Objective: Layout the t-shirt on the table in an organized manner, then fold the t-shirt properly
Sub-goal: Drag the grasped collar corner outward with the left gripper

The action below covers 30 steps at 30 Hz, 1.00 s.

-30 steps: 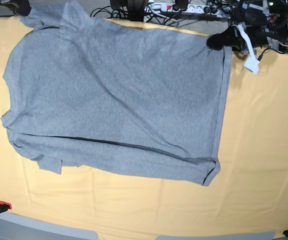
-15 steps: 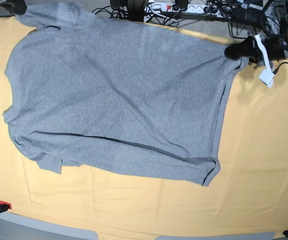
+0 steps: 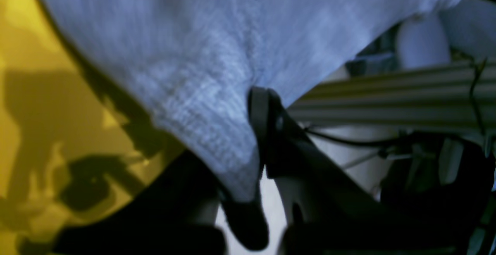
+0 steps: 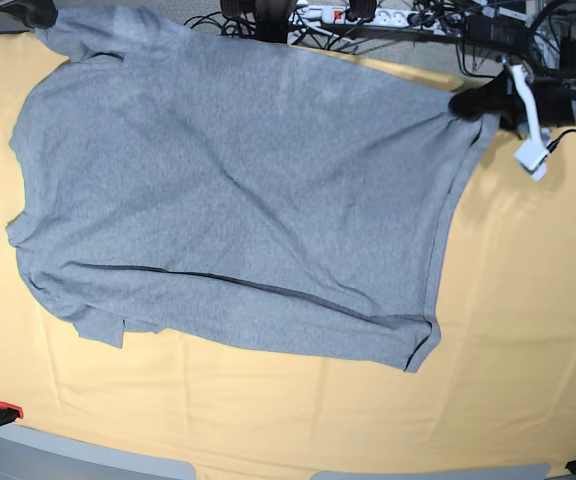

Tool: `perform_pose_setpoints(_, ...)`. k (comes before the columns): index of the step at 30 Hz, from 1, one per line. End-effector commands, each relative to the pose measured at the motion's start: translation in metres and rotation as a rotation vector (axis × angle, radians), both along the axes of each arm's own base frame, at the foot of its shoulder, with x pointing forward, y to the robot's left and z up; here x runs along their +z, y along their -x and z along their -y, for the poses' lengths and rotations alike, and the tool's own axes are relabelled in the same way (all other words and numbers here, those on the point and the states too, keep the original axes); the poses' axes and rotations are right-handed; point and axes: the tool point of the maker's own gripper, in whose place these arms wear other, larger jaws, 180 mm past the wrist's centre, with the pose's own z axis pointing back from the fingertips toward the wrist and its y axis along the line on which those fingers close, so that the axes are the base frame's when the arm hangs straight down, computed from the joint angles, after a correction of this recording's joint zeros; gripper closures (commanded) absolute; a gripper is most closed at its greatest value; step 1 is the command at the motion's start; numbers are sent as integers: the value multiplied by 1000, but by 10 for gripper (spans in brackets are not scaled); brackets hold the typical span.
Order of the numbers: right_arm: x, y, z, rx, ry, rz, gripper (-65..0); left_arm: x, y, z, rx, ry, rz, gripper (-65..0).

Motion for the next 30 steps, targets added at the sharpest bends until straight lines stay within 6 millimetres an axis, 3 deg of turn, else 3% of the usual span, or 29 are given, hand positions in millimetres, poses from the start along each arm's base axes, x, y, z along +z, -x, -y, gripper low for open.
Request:
perform_pose_setpoints(1,4,3,0,13,6,-2,0,9,-3,-3,-18,-8,21,0)
perform_pose_setpoints(7,3,10,0,13,6,-31,0,7,13,-8,-58,-48,-27,0)
perform_pose_setpoints(12,3,21,0,14,5,-71,0,7,42,8,-121,-42,-69,0)
perform_pose_setpoints(17,2,27,0,14,5,-96,0,15,58,21,-189,-46,-70,0)
perform_pose_setpoints(30,0,35,3,13,26,-137,0,32,44,-1,-170,-134,4,0)
